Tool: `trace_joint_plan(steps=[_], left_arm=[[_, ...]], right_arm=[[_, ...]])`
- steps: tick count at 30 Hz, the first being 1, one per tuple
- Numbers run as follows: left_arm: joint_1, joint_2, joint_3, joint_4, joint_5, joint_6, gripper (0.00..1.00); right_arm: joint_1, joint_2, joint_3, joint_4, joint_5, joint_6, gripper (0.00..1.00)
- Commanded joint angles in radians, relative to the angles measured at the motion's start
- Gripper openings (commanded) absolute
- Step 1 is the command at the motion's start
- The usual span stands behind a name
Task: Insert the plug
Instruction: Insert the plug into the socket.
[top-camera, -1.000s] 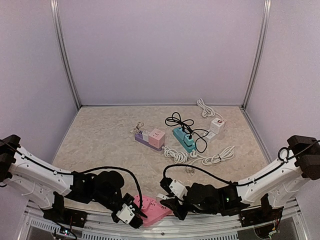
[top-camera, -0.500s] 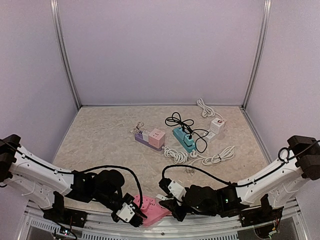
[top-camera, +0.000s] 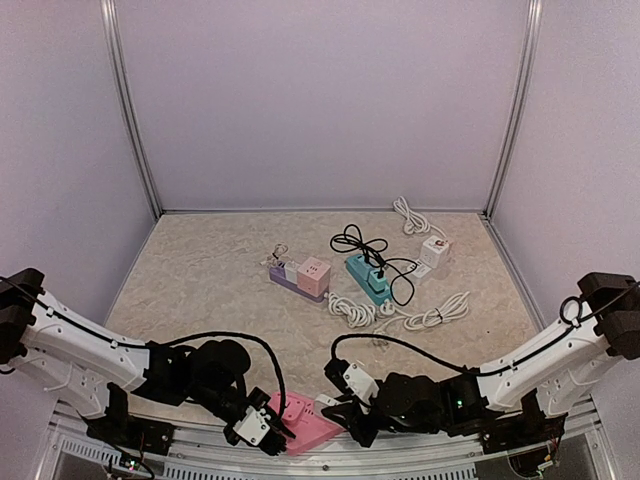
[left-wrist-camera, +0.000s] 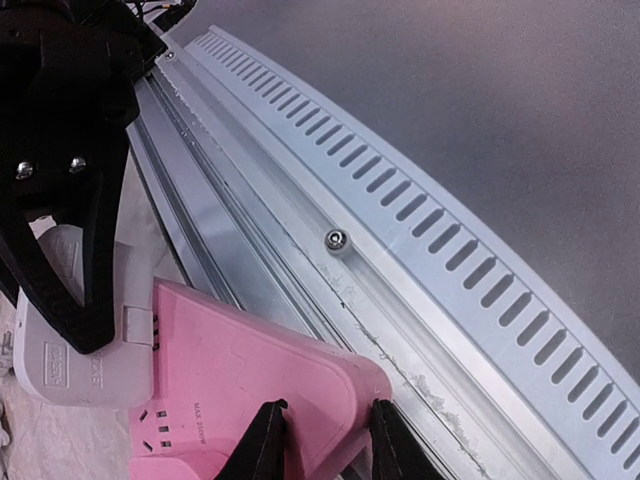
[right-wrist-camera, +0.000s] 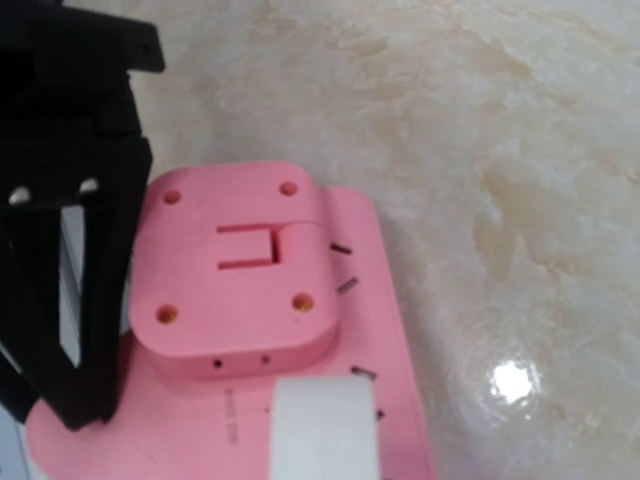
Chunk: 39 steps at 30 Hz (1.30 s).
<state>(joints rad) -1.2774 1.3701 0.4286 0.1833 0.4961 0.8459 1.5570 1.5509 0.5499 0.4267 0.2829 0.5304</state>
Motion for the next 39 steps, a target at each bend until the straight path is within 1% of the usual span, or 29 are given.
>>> trace_joint_plan(steps=[1,4,6,8,11,15,16,18,21,23,24,30,34,37,39], left_arm=[[0.034,0.040,0.002,0.022,-0.206,-0.009,0.27],[0.047,0.044,0.006,0.033,-0.218,-0.032,0.27],[0.056,0.045,0.009,0.037,-0.220,-0.029,0.27],[0.067,0.051,0.012,0.041,-0.215,-0.026,0.27],[0.077,0.060,0.013,0.044,-0.206,-0.018,0.27],[0.079,0.060,0.001,0.056,-0.187,-0.001,0.27],[0.076,0.058,-0.004,0.057,-0.181,0.011,0.28],[0.064,0.052,-0.017,0.064,-0.172,0.028,0.28],[0.053,0.045,-0.028,0.068,-0.164,0.026,0.31],[0.046,0.039,-0.031,0.058,-0.160,0.040,0.33],[0.044,0.037,-0.035,0.052,-0.158,0.054,0.33],[0.016,0.018,-0.053,0.034,-0.161,0.108,0.34],[-0.015,-0.010,-0.047,0.002,-0.186,0.128,0.40],[-0.035,-0.042,-0.027,-0.047,-0.211,0.149,0.46],[-0.045,-0.064,-0.005,-0.111,-0.214,0.173,0.49]], right_arm=[[0.075,0.159,-0.076,-0.142,-0.168,0.100,0.00],[0.118,0.242,-0.041,-0.166,-0.135,0.130,0.00],[0.140,0.281,-0.039,-0.149,-0.115,0.163,0.00],[0.146,0.278,-0.048,-0.145,-0.101,0.175,0.00],[0.148,0.273,-0.027,-0.221,-0.092,0.160,0.00],[0.150,0.247,-0.047,-0.199,-0.105,0.134,0.00],[0.148,0.236,-0.043,-0.201,-0.104,0.119,0.03],[0.145,0.213,-0.033,-0.212,-0.109,0.087,0.24],[0.127,0.165,-0.027,-0.238,-0.110,0.070,0.43],[0.116,0.117,-0.034,-0.244,-0.108,0.064,0.59],[0.111,0.081,-0.033,-0.251,-0.101,0.058,0.63],[0.078,-0.058,0.025,-0.377,-0.046,-0.010,0.67],[0.041,-0.156,0.044,-0.449,-0.015,-0.041,0.71],[0.016,-0.224,0.030,-0.450,0.001,-0.055,0.73],[0.004,-0.245,0.023,-0.445,0.018,-0.066,0.74]])
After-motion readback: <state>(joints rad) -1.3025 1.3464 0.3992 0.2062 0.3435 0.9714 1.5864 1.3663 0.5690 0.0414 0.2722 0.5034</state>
